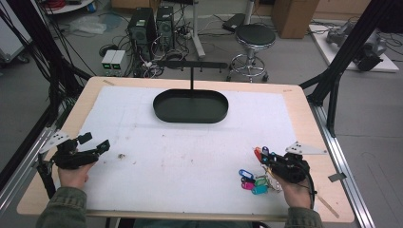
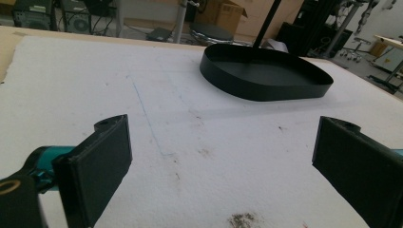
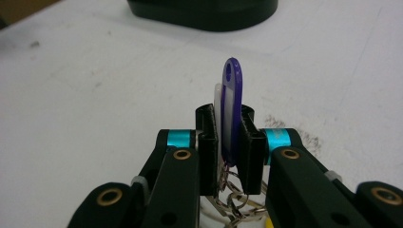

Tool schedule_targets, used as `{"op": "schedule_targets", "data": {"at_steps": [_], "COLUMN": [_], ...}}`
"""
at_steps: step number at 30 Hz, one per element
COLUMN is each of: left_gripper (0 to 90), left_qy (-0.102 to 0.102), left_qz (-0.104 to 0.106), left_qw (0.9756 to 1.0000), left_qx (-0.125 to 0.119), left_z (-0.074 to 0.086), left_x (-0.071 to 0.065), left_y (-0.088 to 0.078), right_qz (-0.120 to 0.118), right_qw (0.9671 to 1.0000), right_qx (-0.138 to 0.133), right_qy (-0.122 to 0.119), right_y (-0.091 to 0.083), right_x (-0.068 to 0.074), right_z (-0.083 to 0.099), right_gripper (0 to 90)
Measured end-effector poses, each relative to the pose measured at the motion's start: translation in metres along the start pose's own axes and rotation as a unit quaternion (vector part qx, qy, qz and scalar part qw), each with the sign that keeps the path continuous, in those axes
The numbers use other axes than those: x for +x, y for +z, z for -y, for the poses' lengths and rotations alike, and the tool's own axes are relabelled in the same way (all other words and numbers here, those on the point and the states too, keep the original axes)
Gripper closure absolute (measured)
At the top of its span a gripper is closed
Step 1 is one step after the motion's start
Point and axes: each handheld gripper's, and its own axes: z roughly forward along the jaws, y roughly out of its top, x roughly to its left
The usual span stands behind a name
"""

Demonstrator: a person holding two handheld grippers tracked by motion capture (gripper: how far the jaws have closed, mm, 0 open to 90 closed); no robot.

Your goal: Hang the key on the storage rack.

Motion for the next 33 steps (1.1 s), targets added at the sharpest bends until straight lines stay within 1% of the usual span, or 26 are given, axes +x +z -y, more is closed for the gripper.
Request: {"op": "schedule_targets", "data": {"at_steps": [1,2,4,5,8,9,14,16,17,19,20,22,25,27,33], "left_gripper": [6.3,6.3,6.3,6.3,6.3,6.3,6.3,6.3,6.3,6.3,6.3,6.3,6.3,6.3,6.3], "left_qy": [0.0,0.001,0.002,0.002,0.003,0.004,0.004,0.005,0.005,0.005,0.005,0.006,0.005,0.005,0.008], "left_qz": [0.0,0.0,0.0,-0.001,0.0,-0.001,0.0,0.0,0.001,0.001,0.001,0.002,0.002,0.002,0.015], "left_qw": [1.0,1.0,1.0,1.0,1.0,1.0,1.0,1.0,1.0,1.0,1.0,1.0,1.0,1.0,0.9999], "left_qx": [0.001,0.002,0.002,0.002,0.003,0.004,0.004,0.004,0.004,0.004,0.004,0.005,0.004,0.004,0.0], "left_z": [0.0,0.0,0.0,0.0,0.0,0.0,0.0,0.0,0.0,0.0,0.0,0.0,0.001,0.001,0.001], "left_x": [0.0,0.0,0.0,-0.001,-0.001,-0.001,-0.001,-0.001,-0.001,-0.001,-0.002,-0.002,-0.002,-0.002,-0.004], "left_y": [0.0,0.0,0.0,0.0,0.001,0.001,0.001,0.001,0.001,0.001,0.001,0.001,0.001,0.001,0.002], "right_qz": [-0.004,-0.007,-0.015,-0.015,-0.029,-0.029,-0.037,-0.045,-0.05,-0.053,-0.053,-0.053,-0.054,-0.059,-0.06], "right_qw": [1.0,0.9996,0.999,0.999,0.9976,0.9976,0.9968,0.9959,0.9956,0.9955,0.996,0.9961,0.9964,0.9961,0.996], "right_qx": [-0.007,-0.022,-0.035,-0.035,-0.053,-0.056,-0.066,-0.073,-0.074,-0.073,-0.07,-0.069,-0.065,-0.065,-0.066], "right_qy": [0.006,0.014,0.024,0.024,0.035,0.031,0.026,0.027,0.029,0.027,0.021,0.018,0.011,0.007,-0.004], "right_y": [-0.002,-0.007,-0.012,-0.012,-0.019,-0.021,-0.029,-0.03,-0.03,-0.029,-0.028,-0.027,-0.025,-0.025,-0.024], "right_x": [-0.002,-0.004,-0.006,-0.006,-0.007,-0.007,-0.004,-0.004,-0.003,-0.001,0.001,0.001,0.005,0.007,0.011], "right_z": [-0.002,-0.006,-0.01,-0.01,-0.021,-0.025,-0.045,-0.052,-0.056,-0.061,-0.067,-0.069,-0.077,-0.083,-0.096], "right_gripper": [81.2,81.2,81.2,81.2,81.2,81.2,81.2,81.2,81.2,81.2,81.1,81.1,81.1,81.1,81.1]}}
